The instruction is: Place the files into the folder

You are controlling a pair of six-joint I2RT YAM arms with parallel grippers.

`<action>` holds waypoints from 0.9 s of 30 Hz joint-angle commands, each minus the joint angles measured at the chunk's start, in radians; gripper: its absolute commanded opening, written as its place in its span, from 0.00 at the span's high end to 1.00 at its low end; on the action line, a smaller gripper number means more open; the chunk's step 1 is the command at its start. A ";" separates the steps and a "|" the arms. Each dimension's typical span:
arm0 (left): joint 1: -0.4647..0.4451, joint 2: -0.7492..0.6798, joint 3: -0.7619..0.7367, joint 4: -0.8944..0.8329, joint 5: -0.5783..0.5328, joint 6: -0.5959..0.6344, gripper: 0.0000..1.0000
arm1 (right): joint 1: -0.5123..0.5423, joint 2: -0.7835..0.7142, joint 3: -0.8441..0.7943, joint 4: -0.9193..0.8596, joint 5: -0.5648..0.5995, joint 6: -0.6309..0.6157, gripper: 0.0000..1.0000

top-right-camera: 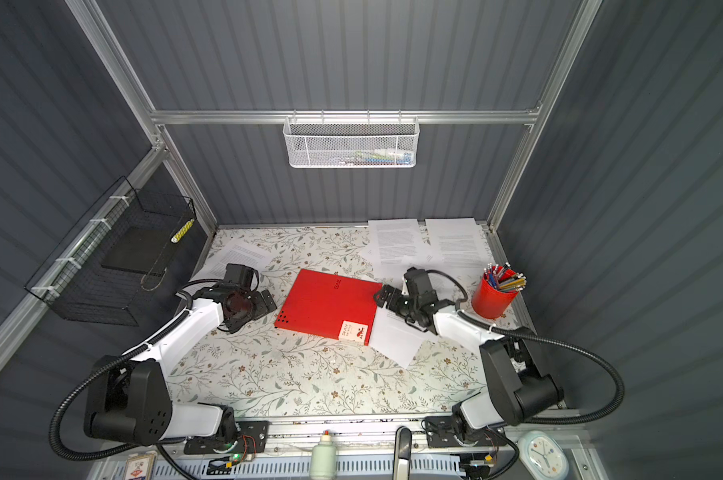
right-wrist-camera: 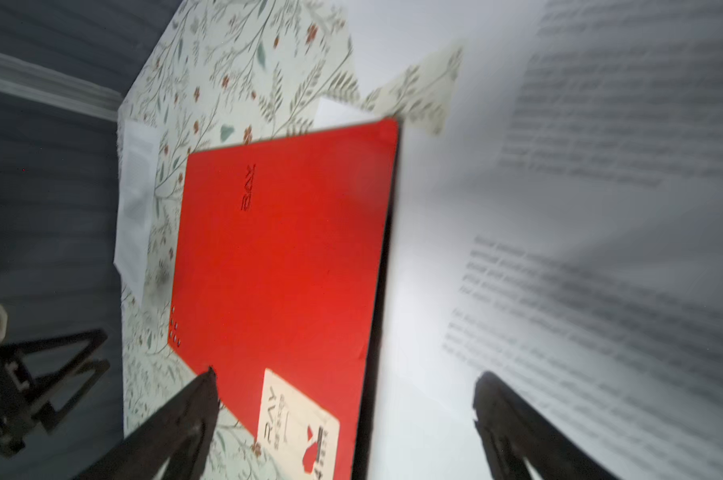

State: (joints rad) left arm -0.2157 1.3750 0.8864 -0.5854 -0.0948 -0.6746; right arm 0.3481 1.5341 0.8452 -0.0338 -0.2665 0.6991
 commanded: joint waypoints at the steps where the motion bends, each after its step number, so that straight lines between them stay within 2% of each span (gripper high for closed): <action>1: -0.060 -0.015 -0.068 0.088 0.082 -0.115 0.00 | -0.033 0.139 0.200 -0.158 -0.057 -0.246 0.01; 5: -0.126 0.016 -0.133 0.232 0.084 -0.283 0.00 | -0.052 0.326 0.421 -0.245 -0.178 -0.374 0.01; 8: -0.157 0.035 -0.156 0.297 0.042 -0.369 0.00 | -0.049 0.432 0.537 -0.249 -0.257 -0.414 0.01; 13: -0.169 0.100 -0.179 0.334 0.017 -0.452 0.00 | -0.036 0.590 0.706 -0.305 -0.345 -0.461 0.01; 16: -0.172 0.133 -0.201 0.394 0.021 -0.479 0.00 | -0.015 0.653 0.770 -0.347 -0.357 -0.489 0.01; 23: -0.170 0.269 -0.071 0.322 -0.039 -0.368 0.00 | 0.006 0.694 0.796 -0.518 -0.355 -0.498 0.04; 27: -0.167 0.374 0.047 0.265 -0.068 -0.252 0.00 | 0.008 0.587 0.678 -0.496 -0.364 -0.472 0.05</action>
State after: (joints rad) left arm -0.3840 1.6558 0.8959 -0.2058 -0.1425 -1.0199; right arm 0.3470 2.1902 1.5894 -0.4427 -0.6083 0.2214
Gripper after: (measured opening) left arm 0.996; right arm 0.954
